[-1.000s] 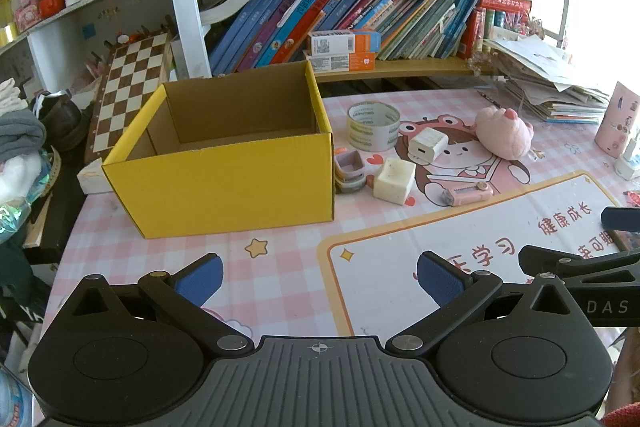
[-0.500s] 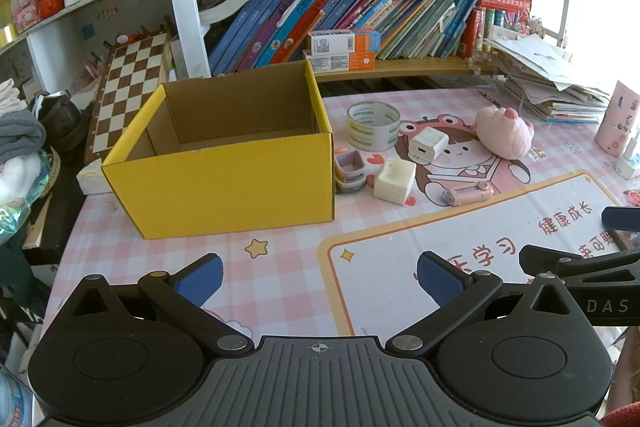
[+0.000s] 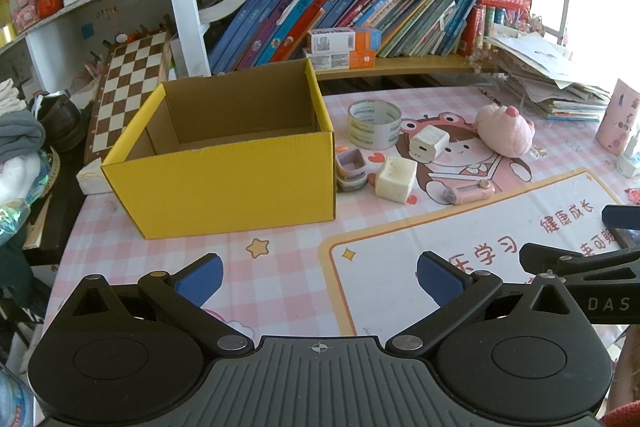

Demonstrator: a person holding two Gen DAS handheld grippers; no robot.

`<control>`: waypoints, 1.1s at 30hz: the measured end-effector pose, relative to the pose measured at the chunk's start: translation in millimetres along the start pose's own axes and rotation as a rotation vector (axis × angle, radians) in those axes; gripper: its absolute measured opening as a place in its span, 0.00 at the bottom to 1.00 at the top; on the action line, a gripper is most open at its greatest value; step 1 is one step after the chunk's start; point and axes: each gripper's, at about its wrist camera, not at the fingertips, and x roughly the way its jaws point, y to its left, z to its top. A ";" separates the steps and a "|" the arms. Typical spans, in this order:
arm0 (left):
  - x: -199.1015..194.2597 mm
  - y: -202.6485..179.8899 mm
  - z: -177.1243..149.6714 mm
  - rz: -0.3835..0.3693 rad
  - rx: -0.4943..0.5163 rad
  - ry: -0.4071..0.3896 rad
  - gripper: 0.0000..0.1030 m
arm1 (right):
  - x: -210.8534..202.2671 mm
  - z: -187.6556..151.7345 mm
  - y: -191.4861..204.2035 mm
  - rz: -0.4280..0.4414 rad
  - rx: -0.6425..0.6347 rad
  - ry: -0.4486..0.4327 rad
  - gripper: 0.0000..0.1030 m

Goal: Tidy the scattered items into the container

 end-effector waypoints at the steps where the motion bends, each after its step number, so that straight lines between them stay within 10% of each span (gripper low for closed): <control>1: 0.0 -0.1 0.0 0.000 0.001 0.000 1.00 | 0.3 0.1 0.1 0.000 0.000 0.000 1.00; 33: 1.6 9.6 -0.7 0.000 -0.016 0.003 1.00 | 4.6 2.0 5.9 0.008 -0.012 -0.001 1.00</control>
